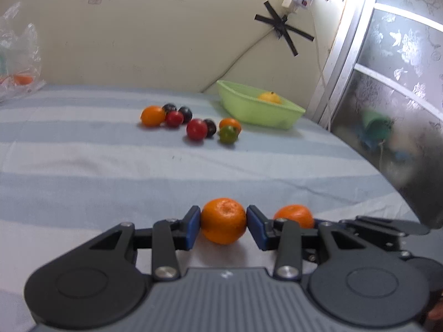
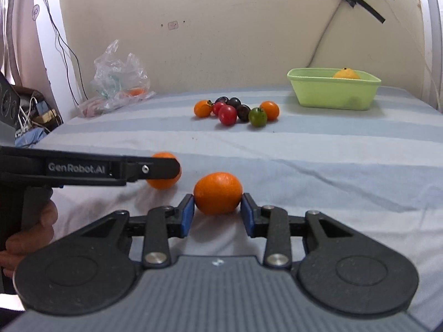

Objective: Organize fruits
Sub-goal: 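Grasp an orange with the left tool while the right tool grasps another orange, then carry both oranges into the basket and release them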

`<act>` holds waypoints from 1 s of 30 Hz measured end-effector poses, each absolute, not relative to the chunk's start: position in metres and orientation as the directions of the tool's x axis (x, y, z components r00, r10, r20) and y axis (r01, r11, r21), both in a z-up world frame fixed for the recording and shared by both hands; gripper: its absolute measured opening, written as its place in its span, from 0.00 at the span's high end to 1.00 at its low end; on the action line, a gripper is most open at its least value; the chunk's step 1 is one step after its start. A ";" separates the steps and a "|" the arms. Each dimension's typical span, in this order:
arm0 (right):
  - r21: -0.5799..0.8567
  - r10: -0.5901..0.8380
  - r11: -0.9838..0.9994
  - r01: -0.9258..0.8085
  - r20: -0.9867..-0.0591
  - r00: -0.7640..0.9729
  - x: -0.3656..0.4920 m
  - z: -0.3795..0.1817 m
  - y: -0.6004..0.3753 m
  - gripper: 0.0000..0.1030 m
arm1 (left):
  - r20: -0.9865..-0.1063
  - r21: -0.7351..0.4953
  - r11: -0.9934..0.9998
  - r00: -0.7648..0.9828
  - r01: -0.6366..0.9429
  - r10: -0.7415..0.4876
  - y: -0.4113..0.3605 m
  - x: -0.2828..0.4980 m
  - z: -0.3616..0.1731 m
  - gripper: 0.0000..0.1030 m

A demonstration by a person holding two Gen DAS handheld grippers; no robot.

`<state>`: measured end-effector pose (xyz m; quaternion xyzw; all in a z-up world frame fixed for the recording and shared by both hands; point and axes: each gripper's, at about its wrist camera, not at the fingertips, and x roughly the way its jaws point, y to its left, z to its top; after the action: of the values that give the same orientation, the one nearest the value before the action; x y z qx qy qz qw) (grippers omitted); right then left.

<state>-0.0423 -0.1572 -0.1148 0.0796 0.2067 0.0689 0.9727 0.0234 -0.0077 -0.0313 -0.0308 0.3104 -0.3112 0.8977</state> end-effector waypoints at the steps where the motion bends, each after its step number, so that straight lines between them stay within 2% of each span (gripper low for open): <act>1: 0.173 0.161 0.980 -0.099 -0.394 0.905 -0.043 -0.115 -0.155 0.61 | -0.536 -0.244 0.807 0.618 0.539 -0.575 -0.007 0.021 -0.032 0.61; 8: 0.115 0.133 0.989 -0.095 -0.394 0.909 -0.050 -0.114 -0.146 0.60 | -0.515 -0.222 0.815 0.646 0.535 -0.564 0.000 0.007 -0.026 0.58; 11: 0.086 0.115 0.992 -0.089 -0.384 0.916 -0.055 -0.114 -0.143 0.53 | -0.516 -0.214 0.820 0.652 0.531 -0.557 0.000 0.007 -0.025 0.56; 17: 0.058 0.098 0.995 -0.082 -0.383 0.918 -0.057 -0.115 -0.140 0.53 | -0.518 -0.202 0.812 0.644 0.547 -0.562 -0.006 0.007 -0.024 0.53; 24: 0.029 0.079 0.997 -0.073 -0.385 0.920 -0.060 -0.118 -0.137 0.53 | -0.540 -0.188 0.822 0.643 0.537 -0.543 -0.010 0.011 -0.030 0.53; 30: 0.038 0.074 0.997 -0.064 -0.385 0.920 -0.059 -0.119 -0.140 0.53 | -0.549 -0.185 0.827 0.642 0.532 -0.535 -0.012 0.013 -0.034 0.58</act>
<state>-0.0594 -0.1403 -0.1189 0.0125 0.1967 0.0351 0.9798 0.0127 -0.0118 -0.0337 -0.0031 0.3039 -0.2944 0.9061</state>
